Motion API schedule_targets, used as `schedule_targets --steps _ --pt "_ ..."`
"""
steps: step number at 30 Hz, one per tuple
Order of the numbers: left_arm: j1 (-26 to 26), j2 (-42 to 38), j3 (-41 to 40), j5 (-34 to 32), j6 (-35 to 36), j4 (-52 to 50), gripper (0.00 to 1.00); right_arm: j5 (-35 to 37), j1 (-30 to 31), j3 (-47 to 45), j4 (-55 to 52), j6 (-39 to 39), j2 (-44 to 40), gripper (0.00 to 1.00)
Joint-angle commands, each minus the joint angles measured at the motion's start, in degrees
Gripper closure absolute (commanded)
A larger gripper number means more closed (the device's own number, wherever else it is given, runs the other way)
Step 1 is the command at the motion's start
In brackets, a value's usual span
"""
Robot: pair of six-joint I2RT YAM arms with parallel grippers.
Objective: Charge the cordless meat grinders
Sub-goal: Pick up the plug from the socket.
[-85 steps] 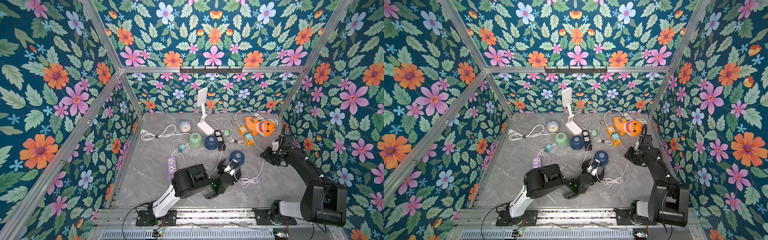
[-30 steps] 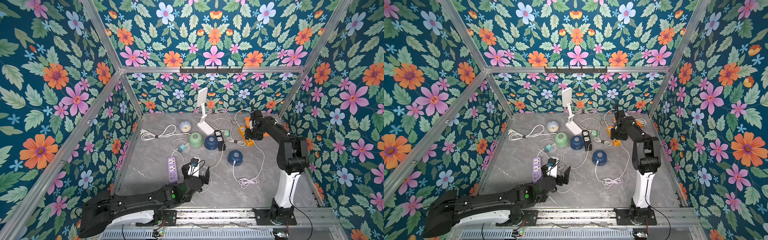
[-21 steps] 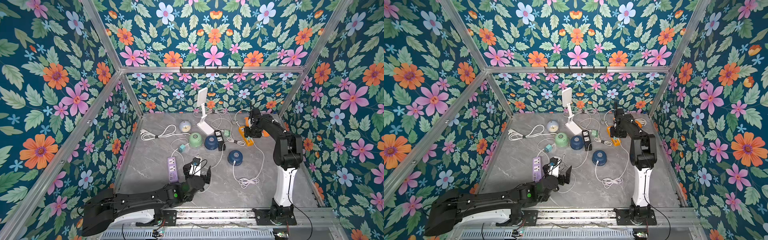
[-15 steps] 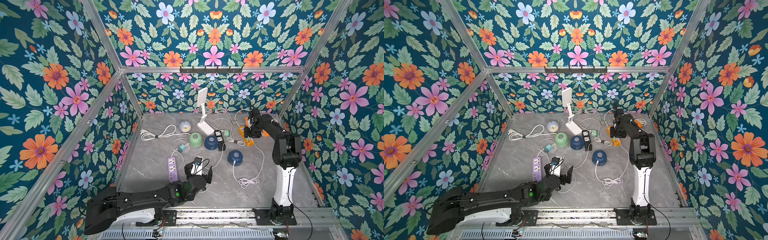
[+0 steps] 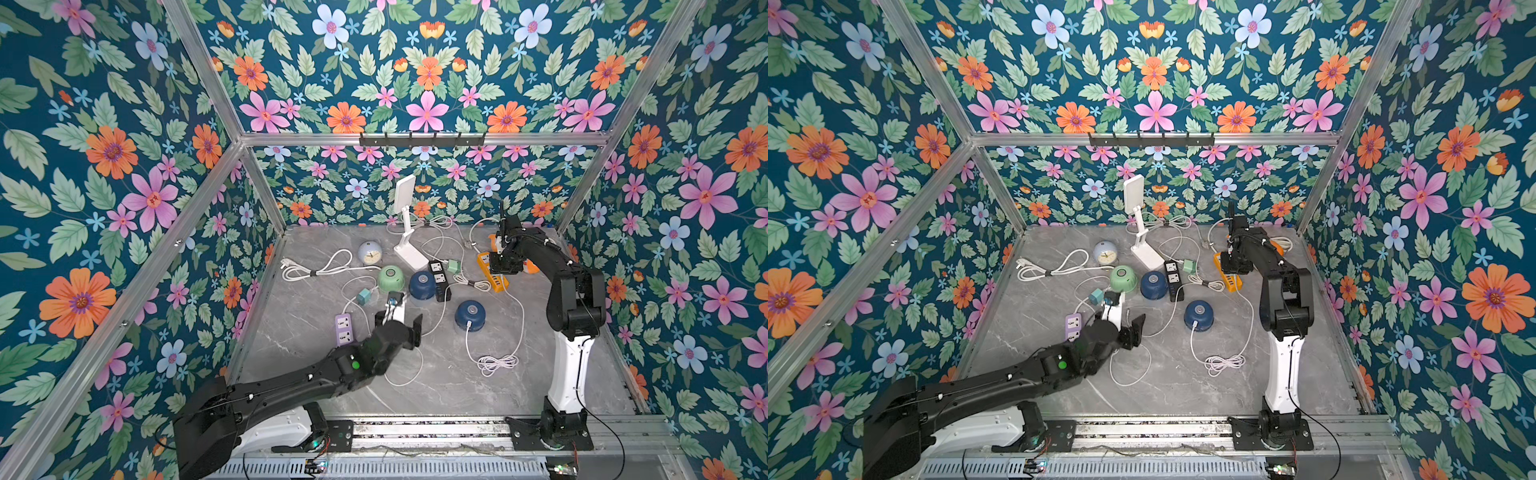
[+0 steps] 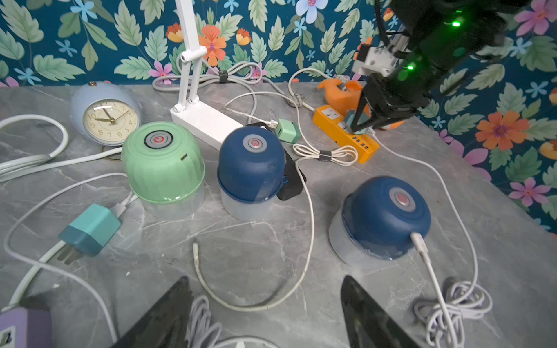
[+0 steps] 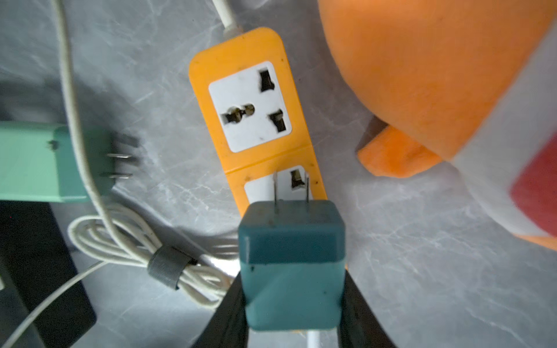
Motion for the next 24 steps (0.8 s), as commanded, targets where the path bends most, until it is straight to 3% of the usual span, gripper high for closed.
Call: schedule_targets --steps 1,6,11,18,20,24 --pt "7.67 2.95 6.95 20.36 -1.51 -8.67 0.23 -1.01 0.23 -2.77 2.36 -0.13 -5.97 0.72" --pt "15.12 11.88 25.43 36.31 1.11 -19.77 0.17 -3.34 3.42 -13.30 9.30 -1.78 -20.40 0.77" --pt "18.58 18.33 36.61 50.91 -1.42 -20.99 0.19 -9.46 11.53 -27.57 18.33 -7.14 -37.45 0.77" --pt "19.08 24.04 38.48 60.75 -5.24 -20.06 0.33 -13.81 23.65 -38.55 22.22 -11.27 -50.21 0.77" --pt "18.77 23.81 36.42 63.75 -8.07 -16.53 0.35 -14.94 24.62 -38.70 20.85 -10.63 -50.84 0.77" --pt "17.70 22.79 34.66 63.09 -9.23 -15.35 0.33 -15.46 26.03 -38.76 19.36 -10.71 -50.59 0.77"
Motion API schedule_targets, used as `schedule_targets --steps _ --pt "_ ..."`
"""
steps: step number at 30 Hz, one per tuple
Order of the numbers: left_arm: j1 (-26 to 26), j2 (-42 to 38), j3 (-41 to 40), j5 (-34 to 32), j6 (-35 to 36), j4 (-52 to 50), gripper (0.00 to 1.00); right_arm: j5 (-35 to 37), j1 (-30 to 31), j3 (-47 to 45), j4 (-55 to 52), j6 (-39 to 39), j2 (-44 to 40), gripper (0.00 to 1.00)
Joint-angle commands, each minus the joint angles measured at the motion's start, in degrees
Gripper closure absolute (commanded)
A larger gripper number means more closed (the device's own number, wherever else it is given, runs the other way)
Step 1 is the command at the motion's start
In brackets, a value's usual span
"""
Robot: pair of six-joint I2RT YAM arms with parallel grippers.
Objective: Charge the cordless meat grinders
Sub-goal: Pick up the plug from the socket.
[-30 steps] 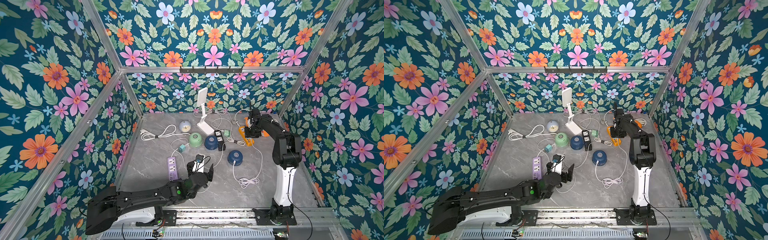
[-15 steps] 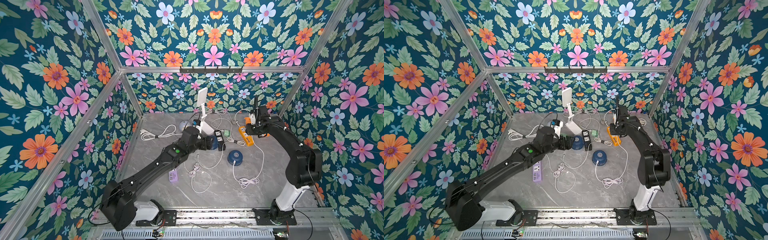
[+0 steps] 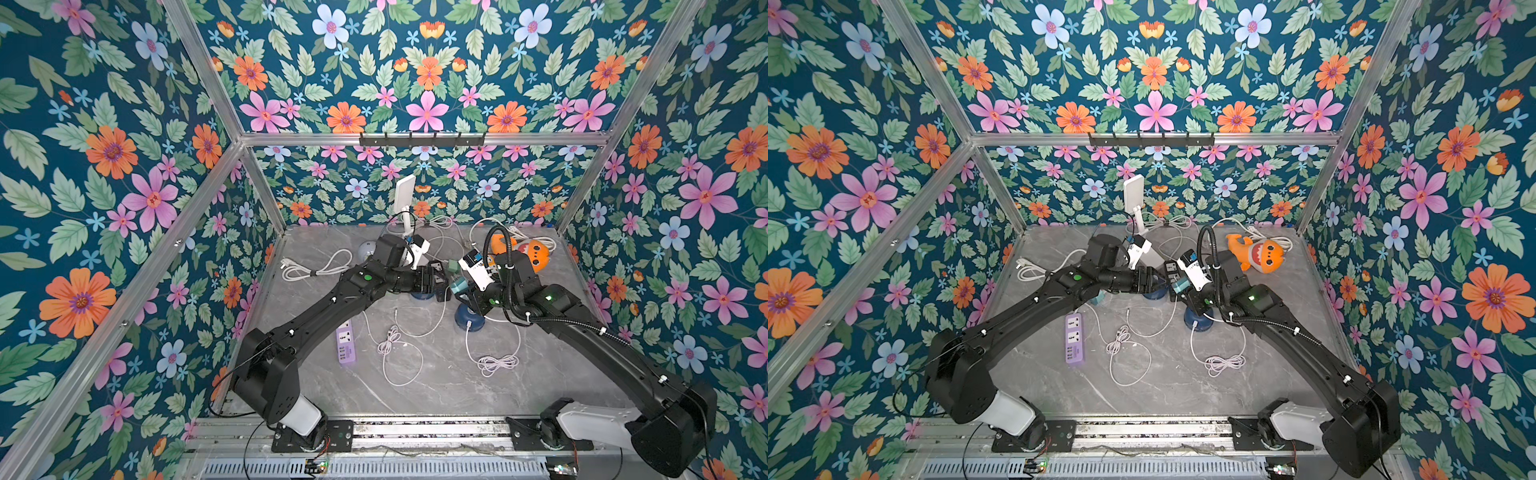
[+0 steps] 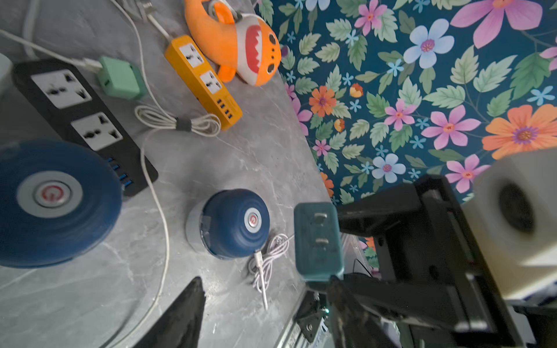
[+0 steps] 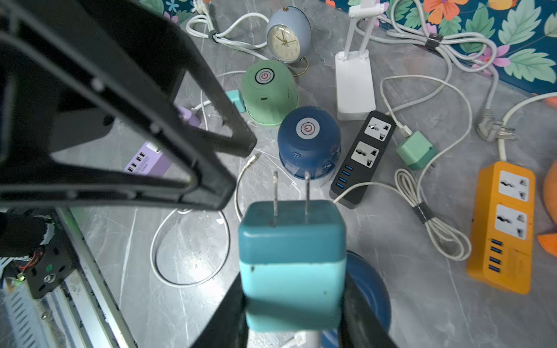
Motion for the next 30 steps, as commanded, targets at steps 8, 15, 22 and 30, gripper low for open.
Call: schedule_targets --steps 8,15,22,30 --pt "-2.65 -0.40 -0.54 2.35 -2.01 1.59 0.32 -2.83 2.12 0.31 0.13 -1.11 1.70 0.77" --pt "-3.37 0.74 -0.74 2.51 -1.68 0.76 0.49 -3.78 2.59 0.30 0.10 -1.11 1.55 0.77" --pt "-3.71 1.85 -0.37 2.86 -1.70 0.91 0.64 -4.94 2.72 0.21 -0.32 -1.34 1.45 0.78" --pt "-3.78 1.42 -2.01 4.09 -2.75 4.00 1.00 -3.29 2.53 1.18 -1.66 0.90 0.47 0.54"
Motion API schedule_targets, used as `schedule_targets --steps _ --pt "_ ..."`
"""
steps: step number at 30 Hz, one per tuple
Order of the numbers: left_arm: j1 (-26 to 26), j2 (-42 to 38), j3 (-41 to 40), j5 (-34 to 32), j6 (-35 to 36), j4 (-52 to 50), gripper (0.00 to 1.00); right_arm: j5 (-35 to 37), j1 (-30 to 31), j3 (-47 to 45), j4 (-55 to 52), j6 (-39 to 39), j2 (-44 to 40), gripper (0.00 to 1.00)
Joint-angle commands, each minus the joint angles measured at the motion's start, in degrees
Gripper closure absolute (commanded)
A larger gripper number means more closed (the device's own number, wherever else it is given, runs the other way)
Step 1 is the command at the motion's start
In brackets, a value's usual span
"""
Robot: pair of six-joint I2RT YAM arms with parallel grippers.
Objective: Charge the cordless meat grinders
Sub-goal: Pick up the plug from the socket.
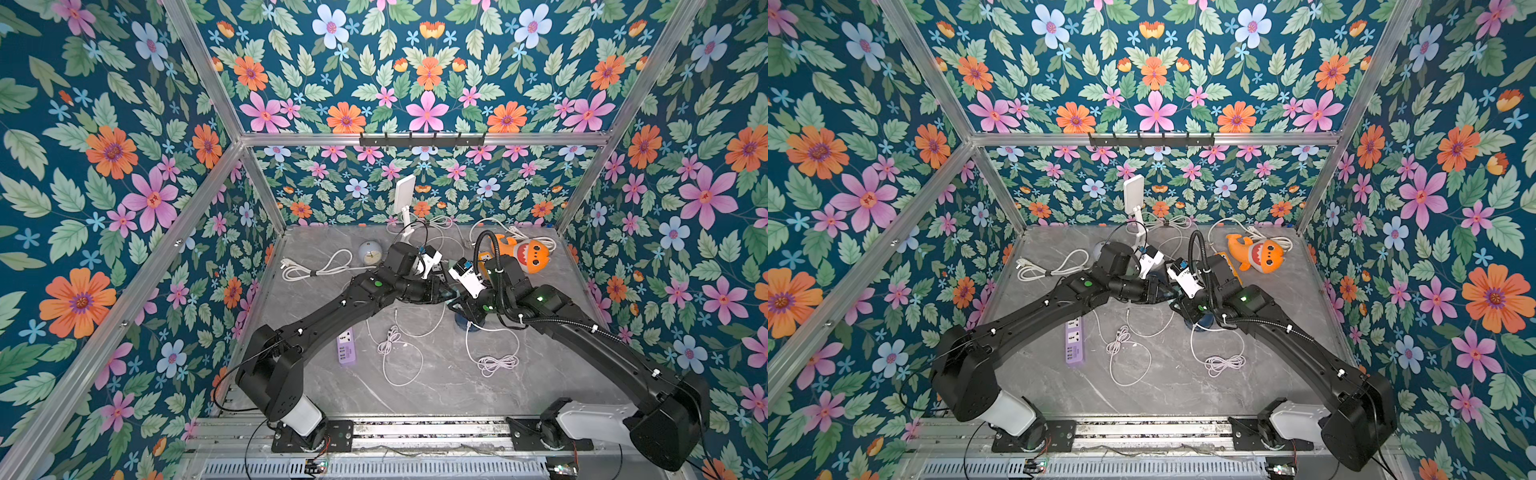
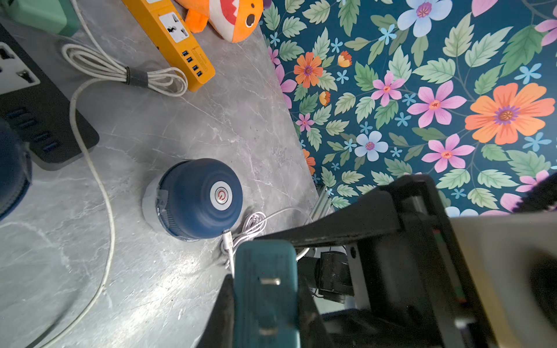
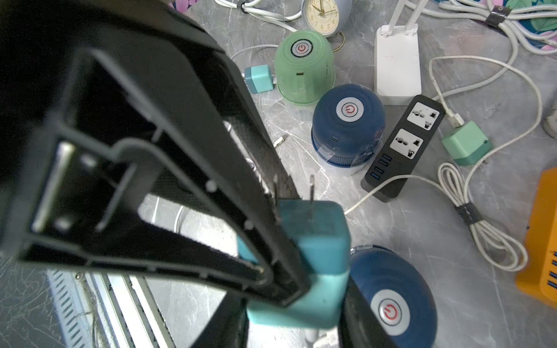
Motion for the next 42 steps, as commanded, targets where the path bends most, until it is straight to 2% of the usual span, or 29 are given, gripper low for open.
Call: schedule_targets --steps 1,3,5,8,10,13,16,22,24,27,31,38,42 --pt "0.02 -0.76 -1.81 1.41 0.71 3.76 1.00 -0.94 -0.50 0.72 0.72 1.81 -1.80 0.47" --pt "0.15 -1.87 -4.06 2.00 0.07 8.55 1.00 -2.66 -2.18 0.66 1.22 3.70 -4.05 0.37" --pt "0.73 -3.24 -7.41 3.77 -3.02 17.66 1.00 -7.19 -5.47 -0.09 3.18 6.85 -7.09 0.29" --pt "2.04 -4.85 -13.66 5.99 -12.20 40.70 1.00 -22.14 -16.16 -2.96 10.36 15.77 -11.72 0.24" --pt "2.54 -4.91 -15.88 4.86 -17.16 52.85 1.00 -31.34 -23.46 -6.15 17.72 23.30 -14.21 0.22" --pt "2.70 -2.72 -15.80 3.64 -23.08 66.79 1.00 -39.43 -30.76 -10.30 29.29 32.57 -15.90 0.20" --pt "2.81 0.57 -15.26 1.06 -30.36 81.54 1.00 -43.27 -33.08 -12.46 36.65 38.17 -15.38 0.19" --pt "2.64 10.48 -10.79 -5.78 -41.96 102.20 1.00 -45.80 -33.08 -15.84 57.53 51.86 -11.29 0.20" --pt "2.52 13.08 -9.66 -7.22 -43.44 104.99 1.00 -46.27 -33.08 -16.81 66.03 57.75 -9.19 0.20" --pt "1.78 14.35 -8.93 -8.23 -42.19 104.08 1.00 -46.19 -33.00 -17.43 74.76 63.85 -5.97 0.22" --pt "1.20 15.38 -9.28 -9.40 -41.72 103.87 1.00 -46.21 -32.08 -17.07 80.00 66.98 -2.61 0.23" --pt "0.05 16.64 -9.89 -10.38 -40.09 102.47 1.00 -44.34 -28.30 -14.74 80.39 66.50 0.89 0.26" --pt "-0.40 17.53 -9.81 -10.63 -39.36 101.88 1.00 -41.59 -26.59 -13.55 77.93 65.02 1.99 0.31"
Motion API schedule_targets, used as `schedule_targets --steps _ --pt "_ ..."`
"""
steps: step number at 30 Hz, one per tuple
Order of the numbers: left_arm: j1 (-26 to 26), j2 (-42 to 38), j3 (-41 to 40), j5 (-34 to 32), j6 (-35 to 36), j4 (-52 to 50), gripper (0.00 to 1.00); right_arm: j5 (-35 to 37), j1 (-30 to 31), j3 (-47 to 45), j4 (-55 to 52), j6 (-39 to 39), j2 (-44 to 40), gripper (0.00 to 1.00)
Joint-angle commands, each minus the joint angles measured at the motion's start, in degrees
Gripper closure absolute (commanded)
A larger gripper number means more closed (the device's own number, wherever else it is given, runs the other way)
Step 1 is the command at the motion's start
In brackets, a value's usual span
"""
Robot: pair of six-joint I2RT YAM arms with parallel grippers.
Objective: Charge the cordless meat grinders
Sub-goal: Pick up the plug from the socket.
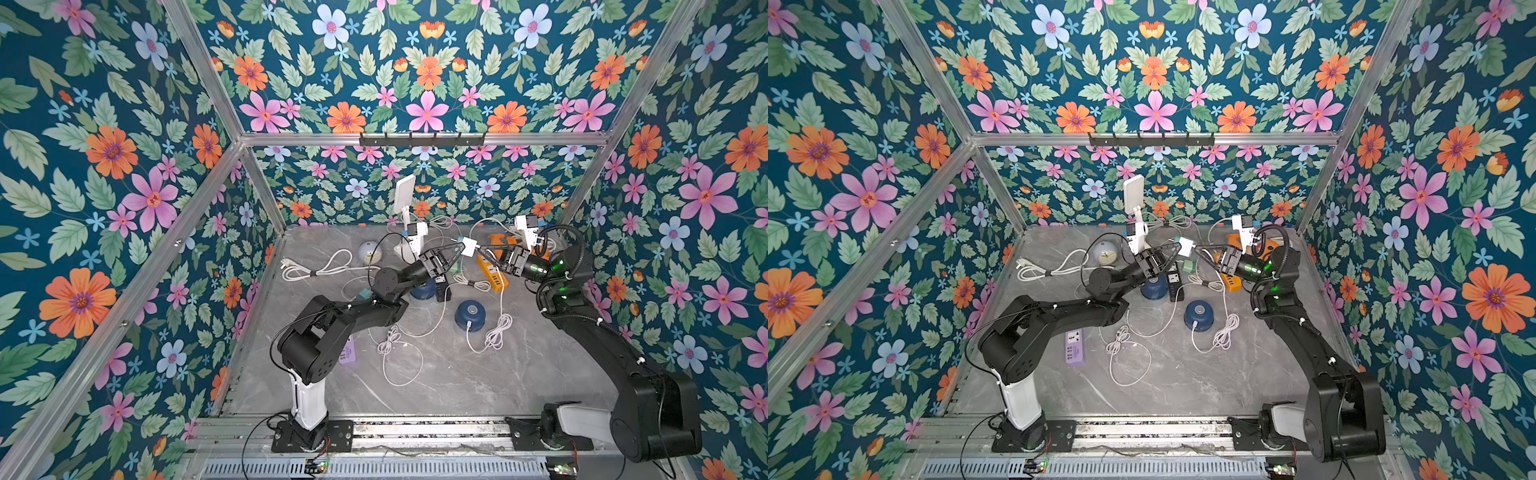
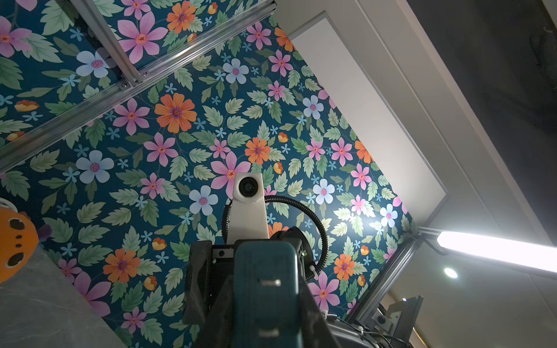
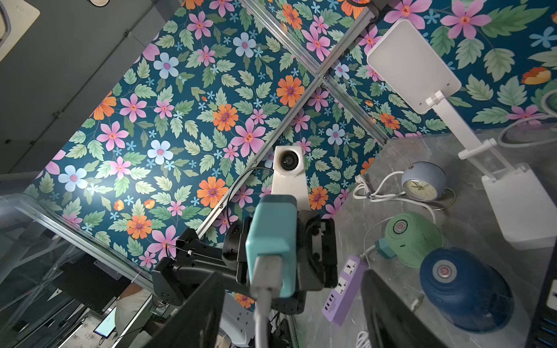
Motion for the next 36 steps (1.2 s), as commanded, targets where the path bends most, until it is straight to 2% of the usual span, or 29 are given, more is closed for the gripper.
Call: schedule_targets --steps 1,6,12,19,23,26,29,30,31,33,34,36 --pt "-0.29 0.38 0.22 -0.86 1.44 2.08 1.00 3.10 1.05 0.89 0.12 -0.72 0.28 0.32" --pt "-0.31 -0.01 -0.59 -1.49 3.72 0.09 1.00 6.53 2.28 1.84 -8.43 -5.92 -0.95 0.41" --pt "-0.53 -0.23 -1.28 -2.37 5.67 -1.43 1.00 7.90 2.71 1.98 -10.22 -6.28 -0.86 0.52" --pt "-1.05 -0.06 -1.53 -3.12 7.35 -2.59 1.00 8.06 4.24 2.21 -11.09 -6.16 0.21 0.55" --pt "-1.25 0.19 -2.06 -3.63 7.57 -2.59 1.00 7.82 5.17 2.34 -9.76 -5.14 0.57 0.62" --pt "-1.22 0.38 -2.32 -3.83 7.45 -2.33 1.00 7.37 5.90 2.56 -8.55 -4.17 1.03 0.69" --pt "-1.26 0.21 -2.88 -4.20 7.40 -2.23 1.00 7.04 5.91 2.41 -6.74 -2.67 1.28 0.84" --pt "-1.25 -0.16 -3.23 -4.43 7.44 -2.48 0.96 6.93 5.90 2.46 -6.71 -2.53 1.30 0.91" --pt "-1.30 -0.67 -3.90 -5.02 7.61 -2.72 0.82 6.84 5.88 2.60 -7.00 -2.52 1.25 0.99" --pt "-1.14 -2.37 -5.62 -6.47 8.40 -3.99 0.56 6.66 5.63 2.96 -9.11 -3.79 0.62 1.00" --pt "-1.05 -3.71 -6.84 -7.48 9.24 -4.93 0.46 6.78 5.52 3.51 -12.01 -5.55 -0.04 1.00" --pt "-0.69 -6.71 -9.62 -9.56 10.72 -7.53 0.33 7.90 4.70 4.92 -21.14 -10.73 -2.03 1.00"
